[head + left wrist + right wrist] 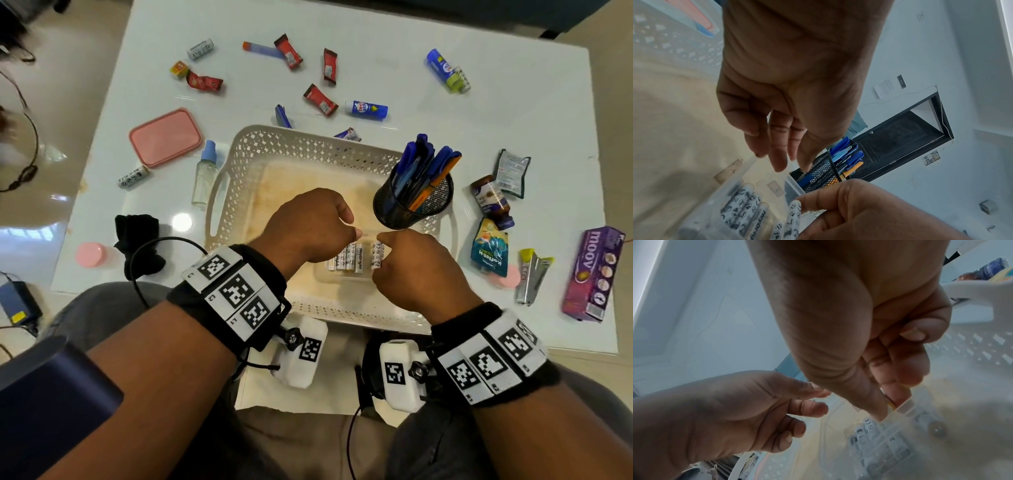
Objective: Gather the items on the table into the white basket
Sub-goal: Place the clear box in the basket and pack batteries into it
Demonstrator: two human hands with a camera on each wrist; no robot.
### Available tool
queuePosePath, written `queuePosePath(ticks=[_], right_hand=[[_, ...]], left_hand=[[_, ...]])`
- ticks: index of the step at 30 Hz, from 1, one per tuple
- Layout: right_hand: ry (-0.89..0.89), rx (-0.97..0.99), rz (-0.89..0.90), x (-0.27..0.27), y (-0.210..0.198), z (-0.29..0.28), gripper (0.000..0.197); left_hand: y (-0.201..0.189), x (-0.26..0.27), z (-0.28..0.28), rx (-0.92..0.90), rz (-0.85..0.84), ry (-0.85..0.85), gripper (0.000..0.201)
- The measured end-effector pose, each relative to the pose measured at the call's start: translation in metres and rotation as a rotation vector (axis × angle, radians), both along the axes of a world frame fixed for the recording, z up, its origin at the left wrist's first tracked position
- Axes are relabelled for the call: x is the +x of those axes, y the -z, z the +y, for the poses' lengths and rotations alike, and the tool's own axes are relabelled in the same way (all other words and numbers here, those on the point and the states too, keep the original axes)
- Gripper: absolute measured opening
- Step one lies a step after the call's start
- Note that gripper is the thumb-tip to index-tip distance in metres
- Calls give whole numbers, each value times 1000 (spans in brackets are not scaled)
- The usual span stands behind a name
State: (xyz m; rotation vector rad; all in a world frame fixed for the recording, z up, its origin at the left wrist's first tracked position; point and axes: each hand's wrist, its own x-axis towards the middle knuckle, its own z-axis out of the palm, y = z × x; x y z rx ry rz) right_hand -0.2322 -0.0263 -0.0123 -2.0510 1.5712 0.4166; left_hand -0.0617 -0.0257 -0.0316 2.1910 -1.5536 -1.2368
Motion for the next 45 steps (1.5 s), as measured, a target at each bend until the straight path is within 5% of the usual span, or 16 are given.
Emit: queuePosePath(ticks=[25, 45], right_hand=[[-58, -79, 88, 3, 14, 4, 23], [-29, -107, 73, 10, -18, 6, 46]], left_hand=[[5, -2, 1, 15, 12, -14, 23], [-33, 9, -4, -157, 235, -239, 31]])
